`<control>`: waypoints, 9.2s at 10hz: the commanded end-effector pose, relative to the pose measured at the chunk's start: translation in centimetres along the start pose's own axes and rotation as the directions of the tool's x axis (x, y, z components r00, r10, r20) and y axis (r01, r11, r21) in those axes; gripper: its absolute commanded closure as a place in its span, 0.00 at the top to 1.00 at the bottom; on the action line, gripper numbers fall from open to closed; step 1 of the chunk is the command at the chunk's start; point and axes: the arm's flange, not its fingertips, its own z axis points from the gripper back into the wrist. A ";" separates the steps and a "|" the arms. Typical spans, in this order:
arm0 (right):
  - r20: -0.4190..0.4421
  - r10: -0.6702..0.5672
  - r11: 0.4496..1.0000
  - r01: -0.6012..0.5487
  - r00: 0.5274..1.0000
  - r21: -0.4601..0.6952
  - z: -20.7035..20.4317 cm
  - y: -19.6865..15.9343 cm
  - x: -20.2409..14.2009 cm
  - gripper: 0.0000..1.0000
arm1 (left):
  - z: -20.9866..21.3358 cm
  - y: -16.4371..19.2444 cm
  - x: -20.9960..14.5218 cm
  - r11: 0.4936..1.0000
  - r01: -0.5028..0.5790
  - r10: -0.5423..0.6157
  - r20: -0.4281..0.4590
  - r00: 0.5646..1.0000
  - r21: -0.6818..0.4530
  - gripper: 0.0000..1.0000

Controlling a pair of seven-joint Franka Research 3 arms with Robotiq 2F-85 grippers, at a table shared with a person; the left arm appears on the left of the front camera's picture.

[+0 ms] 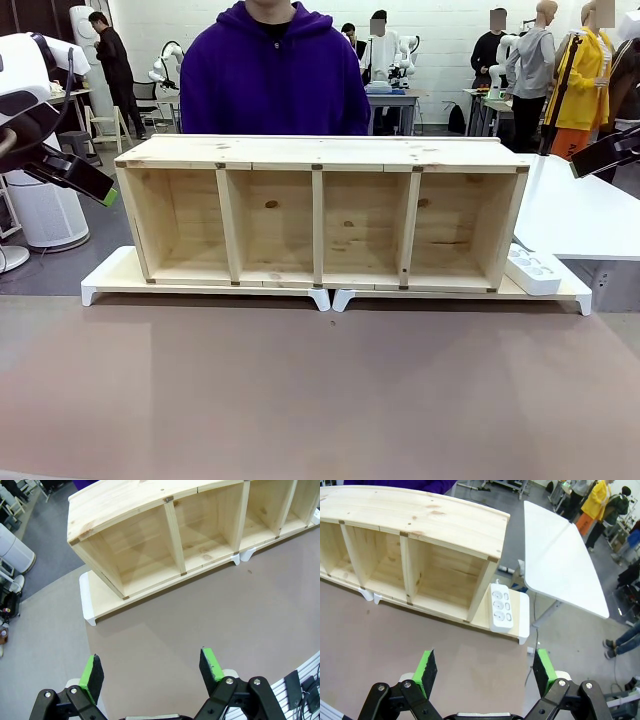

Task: Perform cable management.
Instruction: When the cord part of the Power Cable appears at the lower middle area of the table and stops, grasp the cord part of the Power Cable.

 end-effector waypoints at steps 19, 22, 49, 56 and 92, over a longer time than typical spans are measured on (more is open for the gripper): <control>0.008 0.004 1.000 -0.004 1.000 0.004 -0.5 0.0 0.2 1.00 | -0.1 0.1 0.2 1.000 0.011 -0.011 0.008 1.000 0.003 1.00; 0.008 0.004 1.000 -0.004 1.000 0.004 -0.5 0.0 0.2 1.00 | -0.1 0.1 0.2 1.000 0.011 -0.011 0.008 1.000 0.003 1.00; -0.011 0.127 0.986 -0.125 0.992 0.115 -1.5 6.6 3.8 1.00 | -0.1 0.1 0.2 1.000 0.011 -0.011 0.008 1.000 0.003 1.00; -0.134 0.250 0.901 -0.180 0.959 0.395 -7.9 21.1 7.5 1.00 | -0.1 0.1 0.2 1.000 0.011 -0.011 0.008 1.000 0.003 1.00; -0.161 0.569 0.622 -0.295 0.806 0.725 -25.8 49.8 2.4 1.00 | -0.1 0.1 0.2 1.000 0.011 -0.011 0.008 1.000 0.003 1.00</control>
